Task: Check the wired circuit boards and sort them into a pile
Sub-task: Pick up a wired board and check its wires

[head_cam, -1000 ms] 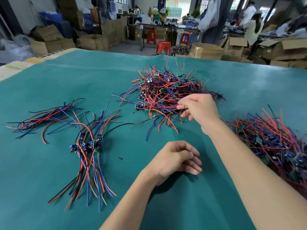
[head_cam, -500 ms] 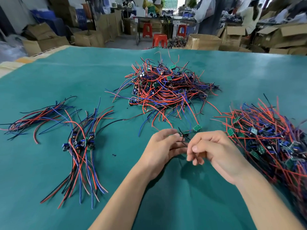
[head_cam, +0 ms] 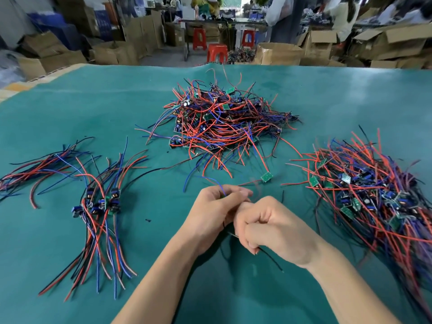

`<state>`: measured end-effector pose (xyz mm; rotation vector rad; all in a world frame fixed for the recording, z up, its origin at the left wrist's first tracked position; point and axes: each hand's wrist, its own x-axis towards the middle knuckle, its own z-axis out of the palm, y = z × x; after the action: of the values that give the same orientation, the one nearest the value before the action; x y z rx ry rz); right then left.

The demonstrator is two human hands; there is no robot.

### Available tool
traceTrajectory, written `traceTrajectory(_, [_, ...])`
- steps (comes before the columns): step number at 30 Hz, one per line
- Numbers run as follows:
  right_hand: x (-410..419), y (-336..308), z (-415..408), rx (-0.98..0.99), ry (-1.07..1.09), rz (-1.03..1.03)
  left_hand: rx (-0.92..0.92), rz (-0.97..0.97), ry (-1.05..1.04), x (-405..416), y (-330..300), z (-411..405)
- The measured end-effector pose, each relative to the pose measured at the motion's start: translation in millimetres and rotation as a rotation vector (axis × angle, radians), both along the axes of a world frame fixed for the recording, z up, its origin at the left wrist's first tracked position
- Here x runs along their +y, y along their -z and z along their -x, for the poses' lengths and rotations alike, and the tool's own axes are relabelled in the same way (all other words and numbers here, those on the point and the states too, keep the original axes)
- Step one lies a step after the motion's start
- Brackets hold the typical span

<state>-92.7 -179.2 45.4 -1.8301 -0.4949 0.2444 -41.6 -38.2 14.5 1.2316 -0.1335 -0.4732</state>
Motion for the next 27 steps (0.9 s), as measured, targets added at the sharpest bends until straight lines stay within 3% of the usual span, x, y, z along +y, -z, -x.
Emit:
traceTrajectory(5, [-8,2,-4,0.062,0.085,0.027,0.074,0.158,-0.025,2,1,-4])
traceTrajectory(8, [-15,4,-10,0.170,0.249,-0.067,0.138,0.256,-0.081,5,1,-9])
traceTrajectory(13, [-11,14,-12,0.203,0.447,-0.028,0.153,0.383,-0.095,7,1,-11])
traceTrajectory(19, [12,20,-9,0.179,0.474,-0.225,0.127,0.252,-0.014,-1,-1,-3])
traceTrajectory(27, [18,21,-10,0.081,0.491,-0.304,0.071,0.175,0.032,-6,-2,2])
